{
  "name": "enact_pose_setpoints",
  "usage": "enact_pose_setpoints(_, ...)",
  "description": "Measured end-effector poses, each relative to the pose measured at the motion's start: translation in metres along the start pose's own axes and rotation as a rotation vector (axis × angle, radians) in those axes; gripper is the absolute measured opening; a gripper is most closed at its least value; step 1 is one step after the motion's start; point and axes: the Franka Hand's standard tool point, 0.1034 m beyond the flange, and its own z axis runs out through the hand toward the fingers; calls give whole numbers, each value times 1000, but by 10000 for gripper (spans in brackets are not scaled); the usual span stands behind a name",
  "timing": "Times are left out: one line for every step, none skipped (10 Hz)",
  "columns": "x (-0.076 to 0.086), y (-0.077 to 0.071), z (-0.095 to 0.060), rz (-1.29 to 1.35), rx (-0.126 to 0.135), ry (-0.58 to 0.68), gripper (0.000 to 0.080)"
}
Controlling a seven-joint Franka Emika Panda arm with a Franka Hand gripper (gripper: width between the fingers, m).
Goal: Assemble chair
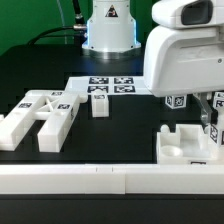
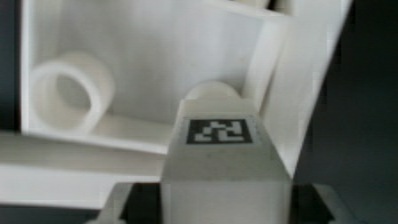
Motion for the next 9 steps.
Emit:
enact_pose_setpoints(0, 0, 0, 91, 0, 0, 289)
enact_pose_setpoints(0, -1, 0, 204, 2, 0, 289)
enact_pose_setpoints(0, -2, 0, 349, 7, -2, 289)
enact_pose_setpoints(-1, -2, 0, 455, 6, -3, 291)
enact_pose_setpoints(-1, -3, 0, 527, 6, -4, 291)
enact_pose_setpoints(-1, -4, 0, 654, 6, -7, 291)
enact_pose_setpoints(-2, -4, 1, 785, 6, -8, 291)
enact_pose_setpoints(-2, -6, 1, 894, 4, -7, 291)
enact_pose_setpoints(-2, -6, 1, 950, 2, -5, 291)
